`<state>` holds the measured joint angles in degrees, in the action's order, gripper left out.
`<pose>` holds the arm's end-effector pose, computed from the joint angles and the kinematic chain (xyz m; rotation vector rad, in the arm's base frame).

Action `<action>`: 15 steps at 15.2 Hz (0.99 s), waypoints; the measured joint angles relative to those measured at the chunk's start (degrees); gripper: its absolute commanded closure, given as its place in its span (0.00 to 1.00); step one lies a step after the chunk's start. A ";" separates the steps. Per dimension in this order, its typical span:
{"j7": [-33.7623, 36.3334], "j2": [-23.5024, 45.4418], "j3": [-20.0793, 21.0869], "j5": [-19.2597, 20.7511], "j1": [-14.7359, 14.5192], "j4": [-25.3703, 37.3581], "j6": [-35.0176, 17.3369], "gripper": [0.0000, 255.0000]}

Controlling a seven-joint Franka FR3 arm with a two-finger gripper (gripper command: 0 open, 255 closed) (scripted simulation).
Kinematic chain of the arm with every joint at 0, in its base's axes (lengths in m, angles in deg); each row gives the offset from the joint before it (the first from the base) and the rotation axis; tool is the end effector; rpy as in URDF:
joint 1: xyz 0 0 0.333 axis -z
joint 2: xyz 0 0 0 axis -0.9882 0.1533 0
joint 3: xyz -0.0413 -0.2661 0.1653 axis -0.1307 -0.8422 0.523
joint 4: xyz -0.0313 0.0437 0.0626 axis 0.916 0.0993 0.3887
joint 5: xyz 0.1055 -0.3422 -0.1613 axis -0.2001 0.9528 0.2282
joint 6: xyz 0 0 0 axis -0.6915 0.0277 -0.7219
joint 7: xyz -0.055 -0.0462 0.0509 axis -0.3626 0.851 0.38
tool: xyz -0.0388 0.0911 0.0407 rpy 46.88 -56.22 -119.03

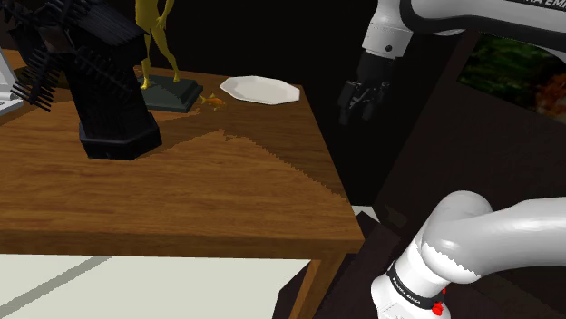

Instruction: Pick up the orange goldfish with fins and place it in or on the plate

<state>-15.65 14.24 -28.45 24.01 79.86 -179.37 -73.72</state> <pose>0.3074 -0.0019 0.6200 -3.1075 0.2510 -0.0390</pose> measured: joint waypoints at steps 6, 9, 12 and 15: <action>-1.18 5.42 0.88 -1.19 -1.71 2.12 -6.08 0.00; -1.66 10.26 1.97 -2.18 -3.06 4.76 -10.49 0.00; -2.98 14.60 2.46 -2.77 -4.10 7.00 -14.72 0.00; -3.60 19.72 3.51 -3.41 -5.28 11.03 -18.03 0.00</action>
<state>-19.25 33.96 -24.94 20.61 74.58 -168.34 -91.74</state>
